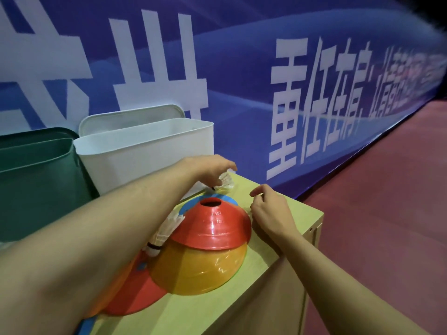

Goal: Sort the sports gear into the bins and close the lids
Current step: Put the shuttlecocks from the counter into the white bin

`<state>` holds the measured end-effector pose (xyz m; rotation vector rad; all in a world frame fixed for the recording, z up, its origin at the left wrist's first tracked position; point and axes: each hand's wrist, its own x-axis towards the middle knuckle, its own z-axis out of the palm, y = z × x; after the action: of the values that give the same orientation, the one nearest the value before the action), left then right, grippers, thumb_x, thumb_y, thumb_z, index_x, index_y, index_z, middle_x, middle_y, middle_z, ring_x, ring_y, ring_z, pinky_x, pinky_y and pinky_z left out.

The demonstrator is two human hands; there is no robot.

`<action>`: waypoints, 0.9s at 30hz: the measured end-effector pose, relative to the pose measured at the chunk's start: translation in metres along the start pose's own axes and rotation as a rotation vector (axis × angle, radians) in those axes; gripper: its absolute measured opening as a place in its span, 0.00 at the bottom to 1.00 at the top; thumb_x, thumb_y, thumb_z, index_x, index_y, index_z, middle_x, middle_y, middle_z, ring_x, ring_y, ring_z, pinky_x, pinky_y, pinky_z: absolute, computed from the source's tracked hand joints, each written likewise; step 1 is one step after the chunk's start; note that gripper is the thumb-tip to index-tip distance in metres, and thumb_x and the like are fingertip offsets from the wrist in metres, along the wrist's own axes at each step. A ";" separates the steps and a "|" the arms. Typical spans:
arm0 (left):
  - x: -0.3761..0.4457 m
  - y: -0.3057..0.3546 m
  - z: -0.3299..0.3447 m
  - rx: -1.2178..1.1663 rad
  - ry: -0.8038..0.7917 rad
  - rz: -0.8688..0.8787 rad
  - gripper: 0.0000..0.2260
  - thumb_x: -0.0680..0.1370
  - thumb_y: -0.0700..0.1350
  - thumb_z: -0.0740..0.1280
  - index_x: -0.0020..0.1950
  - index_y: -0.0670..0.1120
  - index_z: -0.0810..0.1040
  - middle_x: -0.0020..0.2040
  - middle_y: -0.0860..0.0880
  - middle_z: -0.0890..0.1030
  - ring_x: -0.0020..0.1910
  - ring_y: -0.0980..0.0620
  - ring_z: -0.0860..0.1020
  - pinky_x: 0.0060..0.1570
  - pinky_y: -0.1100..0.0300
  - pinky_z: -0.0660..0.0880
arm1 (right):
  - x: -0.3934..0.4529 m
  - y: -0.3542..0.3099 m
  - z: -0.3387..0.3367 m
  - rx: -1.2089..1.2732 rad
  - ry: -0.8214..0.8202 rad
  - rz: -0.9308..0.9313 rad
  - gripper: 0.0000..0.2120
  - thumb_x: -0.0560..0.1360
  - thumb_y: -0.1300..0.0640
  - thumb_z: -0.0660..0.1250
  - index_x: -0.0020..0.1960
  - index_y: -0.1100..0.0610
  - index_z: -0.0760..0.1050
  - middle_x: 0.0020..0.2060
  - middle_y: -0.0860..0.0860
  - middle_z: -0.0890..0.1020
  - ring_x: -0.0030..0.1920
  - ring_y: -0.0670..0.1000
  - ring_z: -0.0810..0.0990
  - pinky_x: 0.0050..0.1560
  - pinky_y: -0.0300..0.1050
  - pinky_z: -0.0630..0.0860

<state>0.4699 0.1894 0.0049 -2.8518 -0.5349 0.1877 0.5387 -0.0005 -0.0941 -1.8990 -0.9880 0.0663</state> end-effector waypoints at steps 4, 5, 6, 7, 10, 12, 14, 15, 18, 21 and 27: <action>-0.018 -0.003 -0.017 -0.010 0.241 0.031 0.09 0.80 0.44 0.69 0.59 0.51 0.83 0.53 0.51 0.83 0.53 0.48 0.80 0.51 0.52 0.76 | -0.001 -0.001 -0.001 -0.043 -0.029 -0.012 0.10 0.81 0.57 0.58 0.58 0.53 0.76 0.46 0.50 0.81 0.43 0.43 0.77 0.40 0.39 0.70; -0.027 -0.006 -0.030 -0.054 0.335 0.037 0.07 0.80 0.44 0.70 0.57 0.49 0.84 0.52 0.51 0.83 0.49 0.50 0.79 0.49 0.54 0.74 | -0.001 -0.001 -0.001 -0.048 -0.030 -0.010 0.10 0.81 0.56 0.58 0.58 0.53 0.76 0.45 0.49 0.81 0.42 0.43 0.77 0.40 0.39 0.71; -0.037 -0.009 -0.047 -0.094 0.436 0.047 0.06 0.80 0.44 0.70 0.56 0.48 0.84 0.51 0.51 0.83 0.46 0.52 0.77 0.47 0.56 0.73 | 0.000 -0.001 -0.002 -0.051 -0.034 -0.004 0.09 0.81 0.56 0.59 0.58 0.52 0.76 0.45 0.49 0.81 0.42 0.43 0.77 0.40 0.39 0.72; -0.049 -0.013 -0.064 -0.127 0.535 0.055 0.06 0.80 0.44 0.70 0.56 0.47 0.84 0.50 0.51 0.83 0.43 0.53 0.75 0.46 0.58 0.72 | 0.000 -0.002 -0.001 -0.052 -0.040 0.003 0.09 0.81 0.56 0.59 0.58 0.52 0.76 0.43 0.47 0.80 0.42 0.44 0.78 0.40 0.39 0.72; -0.086 -0.036 -0.107 -0.148 0.719 -0.001 0.06 0.80 0.43 0.71 0.56 0.46 0.85 0.48 0.50 0.84 0.40 0.54 0.75 0.44 0.59 0.72 | -0.001 -0.004 -0.001 -0.058 -0.048 0.014 0.10 0.81 0.55 0.60 0.59 0.53 0.76 0.41 0.45 0.79 0.42 0.45 0.79 0.40 0.39 0.74; -0.107 -0.055 -0.124 -0.117 0.736 -0.062 0.07 0.80 0.42 0.71 0.57 0.45 0.84 0.49 0.48 0.84 0.42 0.52 0.76 0.44 0.58 0.72 | -0.003 -0.006 -0.002 -0.063 -0.049 0.021 0.10 0.81 0.55 0.60 0.59 0.53 0.76 0.41 0.45 0.79 0.41 0.45 0.79 0.41 0.40 0.76; -0.123 -0.073 -0.132 -0.094 0.730 -0.124 0.07 0.80 0.42 0.71 0.58 0.44 0.84 0.52 0.45 0.85 0.43 0.51 0.77 0.45 0.56 0.73 | -0.003 -0.007 -0.002 -0.071 -0.050 0.029 0.10 0.81 0.55 0.61 0.60 0.53 0.76 0.42 0.47 0.80 0.41 0.45 0.79 0.41 0.41 0.77; -0.130 -0.081 -0.133 -0.089 0.735 -0.153 0.08 0.80 0.42 0.71 0.58 0.44 0.84 0.53 0.45 0.85 0.44 0.50 0.77 0.46 0.54 0.74 | -0.003 -0.007 -0.002 -0.074 -0.051 0.032 0.10 0.80 0.54 0.61 0.60 0.53 0.76 0.43 0.48 0.81 0.41 0.45 0.80 0.39 0.40 0.76; -0.143 -0.103 -0.125 -0.084 0.718 -0.279 0.08 0.81 0.47 0.71 0.59 0.48 0.83 0.55 0.47 0.85 0.46 0.49 0.78 0.50 0.48 0.79 | -0.003 -0.009 -0.003 -0.075 -0.056 0.036 0.10 0.80 0.55 0.63 0.60 0.54 0.77 0.43 0.48 0.81 0.40 0.45 0.80 0.36 0.38 0.74; -0.149 -0.109 -0.111 -0.028 0.480 -0.387 0.17 0.81 0.54 0.70 0.67 0.49 0.78 0.63 0.48 0.82 0.56 0.46 0.79 0.57 0.45 0.77 | -0.004 -0.011 -0.004 -0.078 -0.058 0.045 0.10 0.80 0.55 0.63 0.60 0.54 0.77 0.40 0.46 0.80 0.39 0.44 0.79 0.34 0.36 0.71; -0.154 -0.039 -0.081 -0.156 0.313 0.024 0.16 0.80 0.61 0.65 0.58 0.52 0.83 0.52 0.56 0.84 0.46 0.57 0.80 0.42 0.66 0.72 | -0.004 -0.010 -0.005 -0.075 -0.050 0.034 0.11 0.79 0.56 0.64 0.60 0.54 0.77 0.42 0.48 0.81 0.39 0.44 0.78 0.33 0.36 0.68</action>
<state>0.3279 0.1517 0.1058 -2.9553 -0.4676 -0.3050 0.5321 -0.0045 -0.0856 -1.9909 -1.0045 0.0987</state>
